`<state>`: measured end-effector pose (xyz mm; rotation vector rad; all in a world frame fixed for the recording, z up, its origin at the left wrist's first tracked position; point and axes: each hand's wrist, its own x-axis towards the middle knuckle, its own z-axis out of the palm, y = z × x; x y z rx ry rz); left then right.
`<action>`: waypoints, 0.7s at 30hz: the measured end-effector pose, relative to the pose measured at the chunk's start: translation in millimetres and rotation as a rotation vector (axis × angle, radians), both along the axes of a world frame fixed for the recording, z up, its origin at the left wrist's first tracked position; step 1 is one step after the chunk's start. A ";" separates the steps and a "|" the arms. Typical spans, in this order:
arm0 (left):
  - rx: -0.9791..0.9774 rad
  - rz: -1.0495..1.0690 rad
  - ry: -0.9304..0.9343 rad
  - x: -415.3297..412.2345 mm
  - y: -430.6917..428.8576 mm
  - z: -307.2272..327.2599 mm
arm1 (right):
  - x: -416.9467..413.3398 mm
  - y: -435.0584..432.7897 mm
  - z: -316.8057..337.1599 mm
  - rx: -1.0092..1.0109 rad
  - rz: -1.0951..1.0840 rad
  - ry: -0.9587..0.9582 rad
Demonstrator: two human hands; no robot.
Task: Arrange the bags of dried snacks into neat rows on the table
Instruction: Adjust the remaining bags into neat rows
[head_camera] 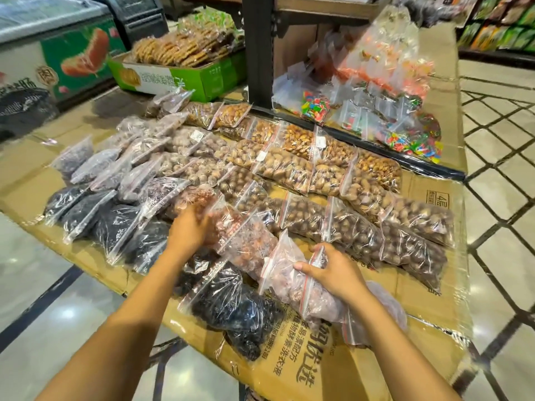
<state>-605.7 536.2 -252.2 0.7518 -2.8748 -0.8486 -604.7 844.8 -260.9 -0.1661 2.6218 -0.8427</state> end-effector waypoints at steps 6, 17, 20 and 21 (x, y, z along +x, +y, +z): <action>0.022 -0.010 0.025 -15.3 -16.5 7.5 | -1.4 -1.7 -5.7 -0.010 -0.006 -0.033; 0.062 -0.294 0.149 -16.7 -91.0 35.3 | -4.9 -91.1 46.8 0.045 -0.290 0.188; -0.122 -0.399 0.199 -4.1 -152.9 44.1 | 5.8 -169.7 49.0 0.122 -0.326 0.309; -0.181 -0.412 0.210 1.0 -176.3 46.1 | 10.9 -200.2 46.5 0.115 -0.336 0.306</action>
